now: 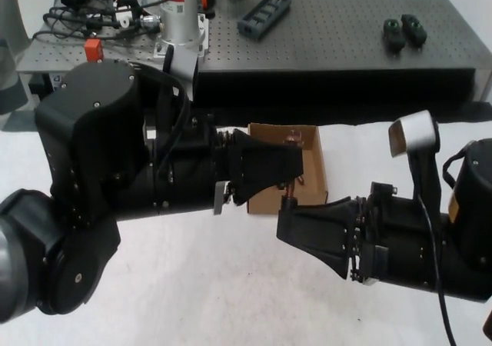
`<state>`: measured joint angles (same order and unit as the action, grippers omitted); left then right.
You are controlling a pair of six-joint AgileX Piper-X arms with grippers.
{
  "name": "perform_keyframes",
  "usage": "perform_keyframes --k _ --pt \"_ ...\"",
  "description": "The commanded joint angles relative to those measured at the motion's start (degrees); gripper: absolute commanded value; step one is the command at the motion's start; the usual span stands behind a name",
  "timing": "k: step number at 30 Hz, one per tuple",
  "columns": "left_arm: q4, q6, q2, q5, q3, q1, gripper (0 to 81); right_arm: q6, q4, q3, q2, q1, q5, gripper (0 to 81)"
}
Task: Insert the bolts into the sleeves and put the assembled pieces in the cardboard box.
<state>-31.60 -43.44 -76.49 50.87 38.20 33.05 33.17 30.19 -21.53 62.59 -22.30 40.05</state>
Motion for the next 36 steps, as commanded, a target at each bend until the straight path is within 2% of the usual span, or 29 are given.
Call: perform_keyframes --k 1,5,6,8,10,13,16,17,18,20,26,31,32,36 --pt "-0.2 0.0 0.2 2.4 0.1 0.2 9.9 -1.5 1.3 -0.7 -0.1 0.5 -1.9 3.8" --pt "-0.1 0.2 0.2 -1.7 0.1 0.2 47.5 -6.2 -2.5 -1.6 -0.1 3.5 -5.2 3.8" --pt "0.4 0.2 0.2 -4.2 0.1 0.2 54.1 -8.1 -3.9 -2.3 -0.1 4.4 -7.2 3.8" --pt "1.9 0.9 0.2 -9.4 0.1 0.2 56.6 -14.6 -7.5 -4.4 1.1 6.8 -12.0 3.8" --pt "3.5 4.1 0.2 -13.7 0.1 0.2 54.5 -20.9 -11.1 -7.8 4.1 8.6 -15.4 3.8" --pt "4.9 5.0 0.4 -19.0 0.1 0.2 42.1 -27.8 -18.1 -16.6 12.8 10.1 -21.1 3.8" --pt "8.2 6.3 1.3 -22.3 0.1 0.2 16.2 -31.5 -24.8 -26.5 23.3 10.3 -27.9 3.8" --pt "10.2 7.9 1.9 -23.0 0.1 0.2 4.8 -32.2 -26.7 -30.3 27.0 10.3 -29.4 3.8" --pt "12.6 10.1 2.6 -23.9 0.1 0.2 0.1 -33.2 -28.3 -33.4 30.1 10.3 -30.7 3.8" --pt "17.8 13.6 4.3 -27.6 0.1 0.2 0.9 -33.2 -33.1 -41.3 37.3 10.3 -32.6 3.8" --pt "38.0 24.6 12.8 -45.4 0.1 0.2 0.7 -33.7 -49.5 -59.9 53.2 10.3 -36.7 3.7" --pt "47.0 25.2 21.5 -50.9 -4.3 0.2 0.7 -34.5 -56.0 -64.6 57.5 10.3 -35.9 1.1" --pt "47.0 24.3 23.7 -50.9 -5.9 0.2 0.7 -34.5 -56.2 -64.5 57.5 10.3 -34.9 2.4" --pt "47.0 20.9 32.4 -53.5 -13.0 0.2 0.7 -34.5 -56.4 -64.5 55.5 10.3 -34.3 24.7"
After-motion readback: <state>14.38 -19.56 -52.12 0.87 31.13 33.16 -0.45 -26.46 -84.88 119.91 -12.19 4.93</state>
